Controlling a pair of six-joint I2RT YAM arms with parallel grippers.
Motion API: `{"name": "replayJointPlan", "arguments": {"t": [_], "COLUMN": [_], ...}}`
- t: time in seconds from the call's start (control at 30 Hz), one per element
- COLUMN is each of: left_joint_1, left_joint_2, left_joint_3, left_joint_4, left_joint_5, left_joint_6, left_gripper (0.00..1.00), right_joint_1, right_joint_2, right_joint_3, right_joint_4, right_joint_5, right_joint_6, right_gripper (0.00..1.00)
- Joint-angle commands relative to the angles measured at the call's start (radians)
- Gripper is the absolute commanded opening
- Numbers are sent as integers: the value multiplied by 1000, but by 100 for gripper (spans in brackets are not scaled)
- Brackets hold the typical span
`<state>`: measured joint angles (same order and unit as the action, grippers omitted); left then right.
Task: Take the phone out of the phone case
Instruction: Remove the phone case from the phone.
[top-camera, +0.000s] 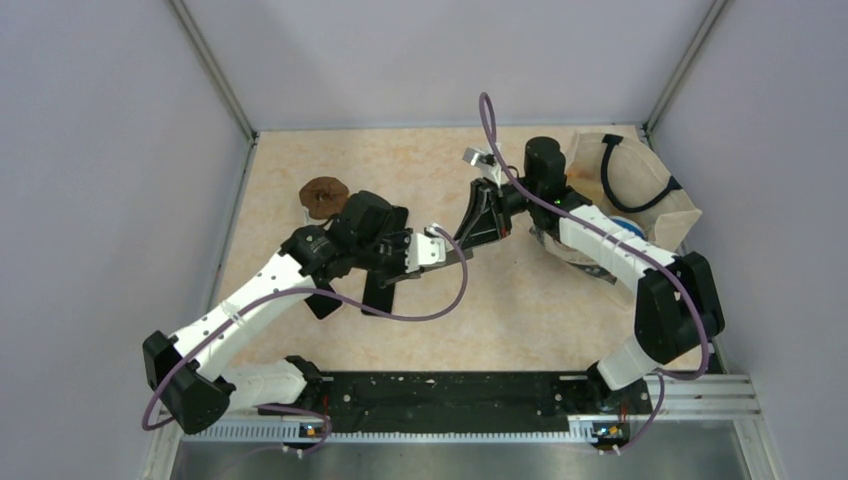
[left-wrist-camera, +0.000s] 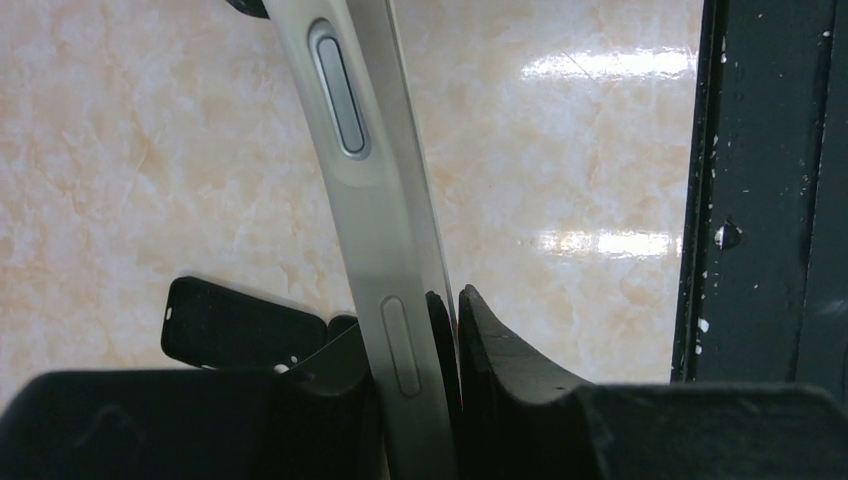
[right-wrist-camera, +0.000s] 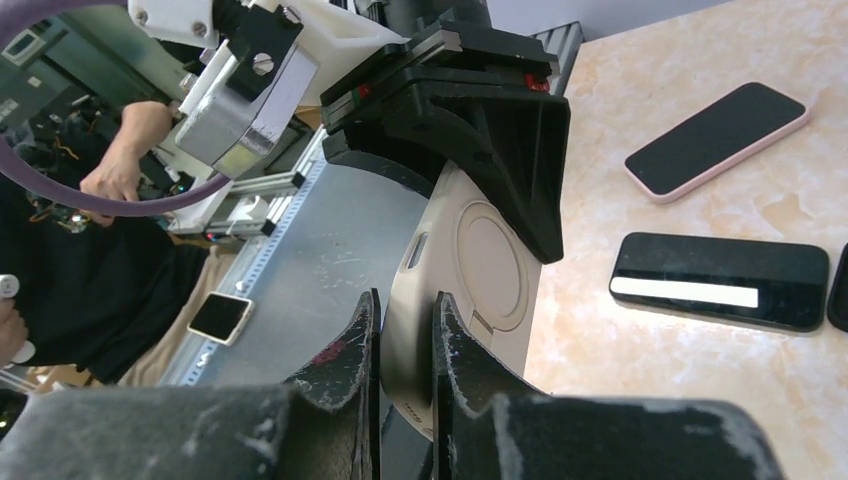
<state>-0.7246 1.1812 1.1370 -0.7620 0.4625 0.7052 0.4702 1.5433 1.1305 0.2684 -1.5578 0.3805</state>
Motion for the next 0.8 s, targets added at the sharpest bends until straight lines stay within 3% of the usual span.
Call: {"name": "replayJointPlan", "arguments": {"t": [0.0,0.77], "left_joint_1": [-85,-89], "left_joint_2": [23,2], "left_joint_3": [47,53], "left_joint_4": [72,84], "left_joint_5": [62,23], "left_joint_6": [241,237], "left_gripper": [0,0], "right_joint_1": [55,56], "right_joint_2": [25,37], "right_joint_3": [41,8], "right_joint_4": [0,34], "right_joint_5": [-23,-29], "right_joint_6": [112,128], "right_gripper": [0,0]}}
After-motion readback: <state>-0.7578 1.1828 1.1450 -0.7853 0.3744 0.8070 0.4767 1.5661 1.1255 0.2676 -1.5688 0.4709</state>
